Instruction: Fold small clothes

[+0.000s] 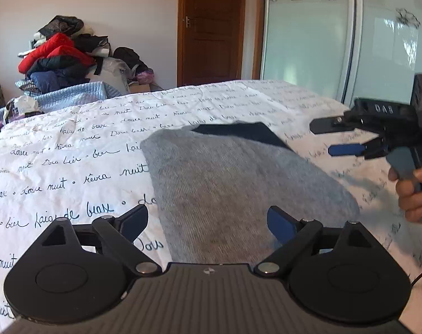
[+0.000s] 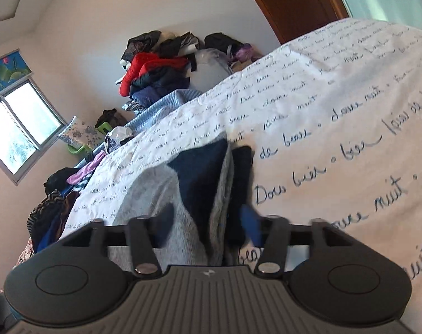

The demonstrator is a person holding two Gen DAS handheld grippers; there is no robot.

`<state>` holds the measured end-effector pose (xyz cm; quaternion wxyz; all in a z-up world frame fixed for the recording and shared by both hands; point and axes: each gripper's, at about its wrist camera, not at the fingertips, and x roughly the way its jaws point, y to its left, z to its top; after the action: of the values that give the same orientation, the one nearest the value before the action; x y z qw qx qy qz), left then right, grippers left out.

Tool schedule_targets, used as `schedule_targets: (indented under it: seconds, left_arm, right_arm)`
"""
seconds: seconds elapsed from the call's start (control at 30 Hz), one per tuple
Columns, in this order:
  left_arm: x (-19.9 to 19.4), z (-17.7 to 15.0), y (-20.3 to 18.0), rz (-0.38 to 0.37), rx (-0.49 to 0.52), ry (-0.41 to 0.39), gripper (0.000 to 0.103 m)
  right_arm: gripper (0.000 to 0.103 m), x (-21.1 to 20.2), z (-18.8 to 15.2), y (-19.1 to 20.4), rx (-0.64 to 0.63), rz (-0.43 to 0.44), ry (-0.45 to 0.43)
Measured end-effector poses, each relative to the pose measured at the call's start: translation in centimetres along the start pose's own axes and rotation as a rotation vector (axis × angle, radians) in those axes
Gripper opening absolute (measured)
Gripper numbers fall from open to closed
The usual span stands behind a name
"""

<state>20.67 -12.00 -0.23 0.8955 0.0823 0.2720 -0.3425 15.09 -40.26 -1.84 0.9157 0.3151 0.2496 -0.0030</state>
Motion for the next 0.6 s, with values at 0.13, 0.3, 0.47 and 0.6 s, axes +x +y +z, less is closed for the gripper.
schedule_targets:
  seconds: [0.13, 0.3, 0.47, 0.6]
  left_arm:
    - [1.9, 1.6, 3.2, -0.077, -0.169, -0.005, 0.091]
    - [6.0, 2.5, 7.6, -0.151, -0.356, 0.088, 0.091]
    - [10.1, 1.9, 11.4, -0.241, -0.546, 0.148, 0.091]
    - [12.3, 1.7, 13.1, -0.335, -0.644, 0.124, 0.092]
  right_arm:
    - [0.094, 1.8, 1.6, -1.0, 0.0, 0.058, 0.031]
    - [0.094, 5.2, 2.2, -2.9, 0.076, 0.053, 0.104]
    - [0.094, 7.8, 2.7, -3.8, 0.137, 0.14, 0.138]
    - [0.094, 9.8, 3.1, -3.5, 0.104, 0.191, 0.167]
